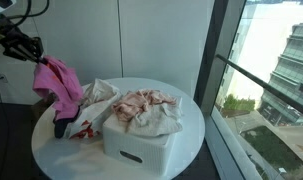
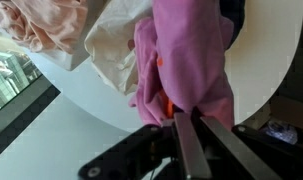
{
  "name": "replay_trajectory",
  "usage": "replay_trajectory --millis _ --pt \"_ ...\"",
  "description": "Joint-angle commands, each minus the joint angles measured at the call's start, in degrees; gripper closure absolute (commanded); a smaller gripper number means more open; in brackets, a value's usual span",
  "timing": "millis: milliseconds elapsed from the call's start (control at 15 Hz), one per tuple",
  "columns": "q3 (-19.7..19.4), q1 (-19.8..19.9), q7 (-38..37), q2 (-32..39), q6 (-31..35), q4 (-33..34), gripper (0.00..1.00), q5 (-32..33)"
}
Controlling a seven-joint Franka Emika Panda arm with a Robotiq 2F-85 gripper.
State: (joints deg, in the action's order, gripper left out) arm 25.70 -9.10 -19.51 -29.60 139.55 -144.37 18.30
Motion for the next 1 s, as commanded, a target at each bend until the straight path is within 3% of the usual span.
replay_trajectory --millis 0,333,933 --pt "0.76 -1.7 2.41 7.74 0.78 2.71 0.96 -0.05" --pt "1.68 0.87 -0.94 13.22 0.62 4.13 0.96 8.63" --pt "-2.8 0.17 -2.62 28.21 4.01 9.06 0.98 16.01"
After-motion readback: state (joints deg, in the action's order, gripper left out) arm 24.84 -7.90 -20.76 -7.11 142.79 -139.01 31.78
